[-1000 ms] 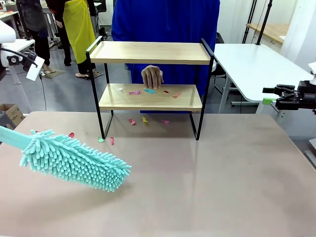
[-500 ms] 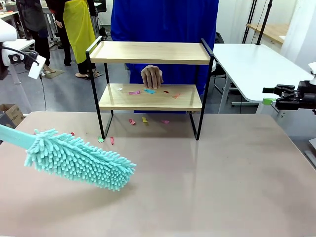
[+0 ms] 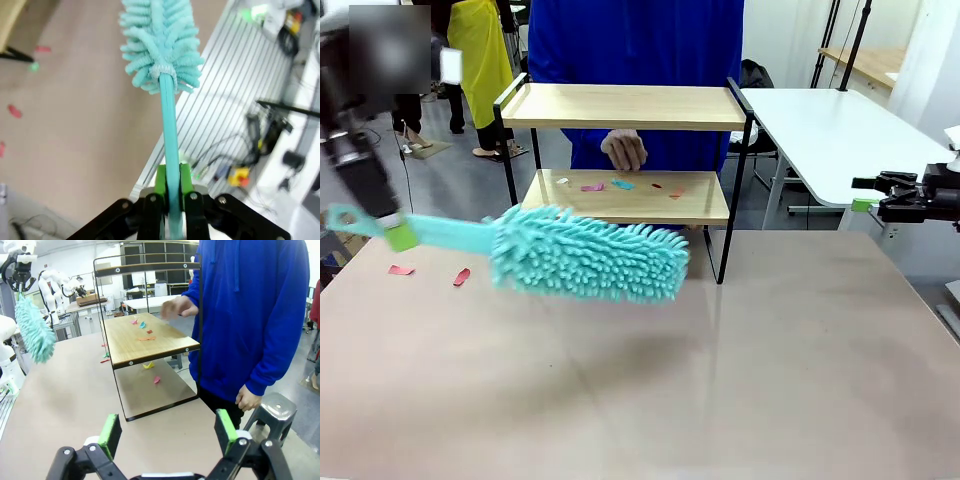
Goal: Clean the shelf.
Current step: Clean the specific section of the Shelf indicated by the human with the Duster.
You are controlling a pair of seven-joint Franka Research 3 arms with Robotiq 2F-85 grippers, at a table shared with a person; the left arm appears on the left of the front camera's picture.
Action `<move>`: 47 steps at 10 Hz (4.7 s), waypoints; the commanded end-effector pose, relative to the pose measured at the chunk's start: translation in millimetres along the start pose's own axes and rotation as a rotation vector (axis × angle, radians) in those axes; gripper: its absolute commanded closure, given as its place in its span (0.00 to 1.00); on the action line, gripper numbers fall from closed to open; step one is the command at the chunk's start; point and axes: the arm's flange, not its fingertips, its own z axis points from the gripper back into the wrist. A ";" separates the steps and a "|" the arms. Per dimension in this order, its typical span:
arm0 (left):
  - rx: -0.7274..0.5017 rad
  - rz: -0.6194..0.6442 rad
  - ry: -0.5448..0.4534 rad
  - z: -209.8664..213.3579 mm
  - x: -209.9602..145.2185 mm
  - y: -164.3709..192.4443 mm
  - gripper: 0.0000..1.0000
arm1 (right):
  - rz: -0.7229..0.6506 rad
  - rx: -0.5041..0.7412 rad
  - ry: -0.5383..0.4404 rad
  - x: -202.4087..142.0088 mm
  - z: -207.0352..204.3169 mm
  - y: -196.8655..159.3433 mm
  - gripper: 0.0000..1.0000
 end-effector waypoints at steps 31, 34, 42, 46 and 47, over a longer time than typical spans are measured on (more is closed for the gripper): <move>0.342 0.747 -0.438 -193.4 307.4 -50.9 0.87 | -0.010 -0.006 0.024 4.8 -1.5 -0.3 0.00; 0.322 0.724 -0.411 -199.6 299.7 -46.3 0.87 | -0.010 -0.006 0.024 4.8 -1.5 -0.3 0.00; 0.369 0.925 -0.249 -170.2 203.3 25.3 0.87 | -0.010 -0.006 0.024 4.8 -1.5 -0.3 0.00; 0.512 1.038 -0.146 -145.8 127.7 65.1 0.87 | -0.010 -0.006 0.024 4.8 -1.5 -0.3 0.00; 0.553 1.053 -0.153 -138.5 115.3 64.4 0.87 | -0.010 -0.006 0.024 4.8 -1.5 -0.3 0.00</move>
